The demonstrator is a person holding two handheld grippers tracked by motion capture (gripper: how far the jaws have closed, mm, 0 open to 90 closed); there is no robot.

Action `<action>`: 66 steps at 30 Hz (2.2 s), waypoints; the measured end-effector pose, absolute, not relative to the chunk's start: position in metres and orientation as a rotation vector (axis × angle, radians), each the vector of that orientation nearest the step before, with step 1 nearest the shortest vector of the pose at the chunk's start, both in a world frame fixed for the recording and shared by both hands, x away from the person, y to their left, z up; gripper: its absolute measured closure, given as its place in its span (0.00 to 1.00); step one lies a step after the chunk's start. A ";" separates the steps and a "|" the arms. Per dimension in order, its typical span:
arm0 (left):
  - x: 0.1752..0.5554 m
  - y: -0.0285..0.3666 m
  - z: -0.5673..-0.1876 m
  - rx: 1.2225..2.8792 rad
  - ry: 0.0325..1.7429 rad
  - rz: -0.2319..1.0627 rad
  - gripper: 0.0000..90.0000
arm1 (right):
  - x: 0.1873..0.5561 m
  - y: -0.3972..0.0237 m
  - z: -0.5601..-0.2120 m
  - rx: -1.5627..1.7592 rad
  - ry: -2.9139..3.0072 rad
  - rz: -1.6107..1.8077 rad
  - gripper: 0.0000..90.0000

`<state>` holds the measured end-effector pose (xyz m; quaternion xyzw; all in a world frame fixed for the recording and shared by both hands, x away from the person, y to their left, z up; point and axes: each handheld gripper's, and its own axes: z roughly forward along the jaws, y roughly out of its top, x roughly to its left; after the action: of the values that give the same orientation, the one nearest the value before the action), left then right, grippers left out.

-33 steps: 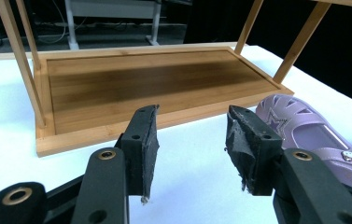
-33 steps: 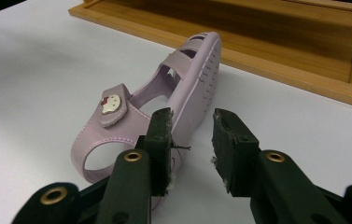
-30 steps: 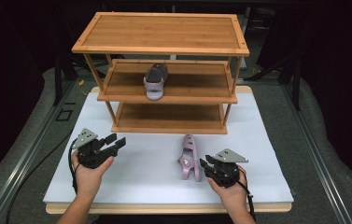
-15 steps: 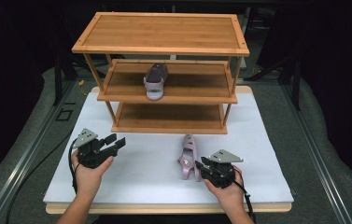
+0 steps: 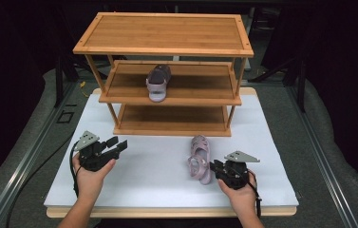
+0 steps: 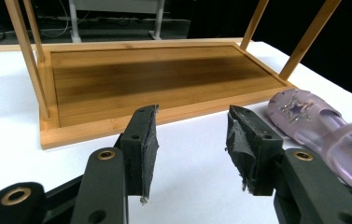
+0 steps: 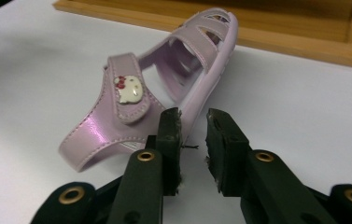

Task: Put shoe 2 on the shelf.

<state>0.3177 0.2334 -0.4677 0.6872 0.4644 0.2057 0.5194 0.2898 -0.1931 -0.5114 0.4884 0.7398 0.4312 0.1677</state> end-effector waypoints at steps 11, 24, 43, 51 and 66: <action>0.318 0.236 -0.469 1.638 1.119 0.492 0.59 | 0.301 -0.220 -0.529 1.556 2.065 1.074 0.85; 0.317 0.239 -0.467 1.625 1.128 0.495 0.58 | 0.294 -0.226 -0.511 1.576 2.005 1.090 0.67; 0.322 0.236 -0.475 1.658 1.142 0.467 0.57 | 0.349 -0.196 -0.431 1.632 2.537 0.662 0.65; 0.323 0.239 -0.475 1.649 1.152 0.462 0.57 | 0.365 -0.176 -0.447 1.693 2.575 0.321 0.68; 0.325 0.243 -0.478 1.642 1.170 0.453 0.57 | 0.380 -0.175 -0.472 1.814 2.629 0.253 0.78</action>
<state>0.3248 0.2426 -0.4776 0.6825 0.4864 0.1884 0.5121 0.3799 -0.1754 -0.4716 0.5658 0.8202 0.0790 -0.0312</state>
